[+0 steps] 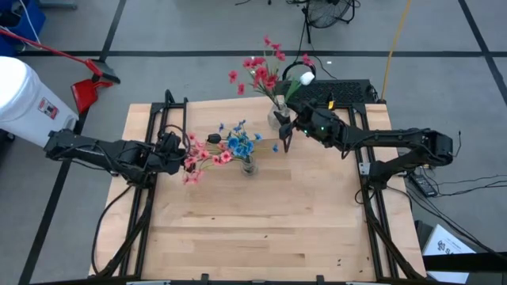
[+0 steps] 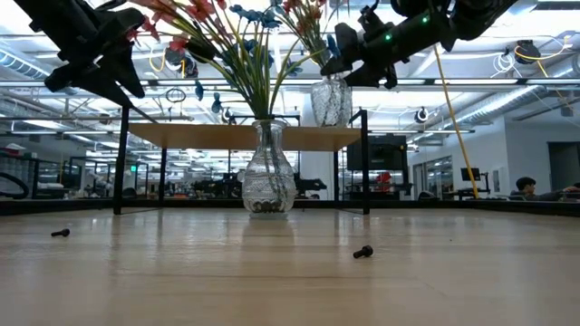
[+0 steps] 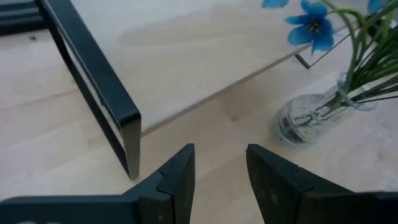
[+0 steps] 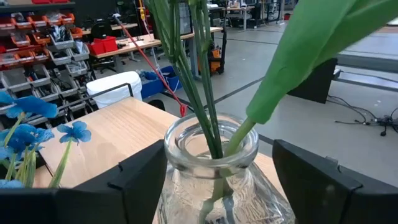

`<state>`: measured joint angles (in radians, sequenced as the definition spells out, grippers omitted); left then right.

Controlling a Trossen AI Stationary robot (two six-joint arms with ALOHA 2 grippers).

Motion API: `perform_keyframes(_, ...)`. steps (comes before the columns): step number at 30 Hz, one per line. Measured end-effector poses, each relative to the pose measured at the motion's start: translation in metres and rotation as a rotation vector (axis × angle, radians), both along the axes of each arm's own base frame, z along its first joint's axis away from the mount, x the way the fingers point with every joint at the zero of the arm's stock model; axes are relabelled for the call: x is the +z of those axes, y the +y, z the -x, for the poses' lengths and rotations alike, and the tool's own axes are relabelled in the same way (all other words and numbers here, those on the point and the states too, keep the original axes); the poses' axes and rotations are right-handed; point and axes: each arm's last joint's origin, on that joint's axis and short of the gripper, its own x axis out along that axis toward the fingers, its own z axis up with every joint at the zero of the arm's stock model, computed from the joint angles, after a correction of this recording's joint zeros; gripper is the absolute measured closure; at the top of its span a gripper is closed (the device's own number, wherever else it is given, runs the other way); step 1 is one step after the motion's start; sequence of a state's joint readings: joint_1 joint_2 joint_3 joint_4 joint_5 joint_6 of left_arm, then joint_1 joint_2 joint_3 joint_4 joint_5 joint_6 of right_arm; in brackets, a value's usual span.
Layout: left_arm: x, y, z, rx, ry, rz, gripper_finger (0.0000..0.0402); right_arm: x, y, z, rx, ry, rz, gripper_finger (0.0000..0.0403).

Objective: Pick and place flowers into a vace then onto a shelf
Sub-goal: Put the right transparent vase on the shelf, then put the transparent vase on the shelf

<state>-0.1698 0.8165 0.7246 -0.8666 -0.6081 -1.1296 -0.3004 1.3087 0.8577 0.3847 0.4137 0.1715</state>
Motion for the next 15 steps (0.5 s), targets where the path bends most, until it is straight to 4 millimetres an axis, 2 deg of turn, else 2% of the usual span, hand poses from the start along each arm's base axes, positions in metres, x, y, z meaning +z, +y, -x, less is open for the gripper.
perform_keyframes(8,0.004,-0.004,0.005,0.038,-0.057,-0.064,0.0248,0.006,0.003,0.003,0.011,0.000,0.034,0.0104)
perform_keyframes(15,0.014,-0.007,0.019,0.003,-0.140,-0.084,0.0191,0.018,0.006,0.011,0.011,-0.035,0.047,0.0104)
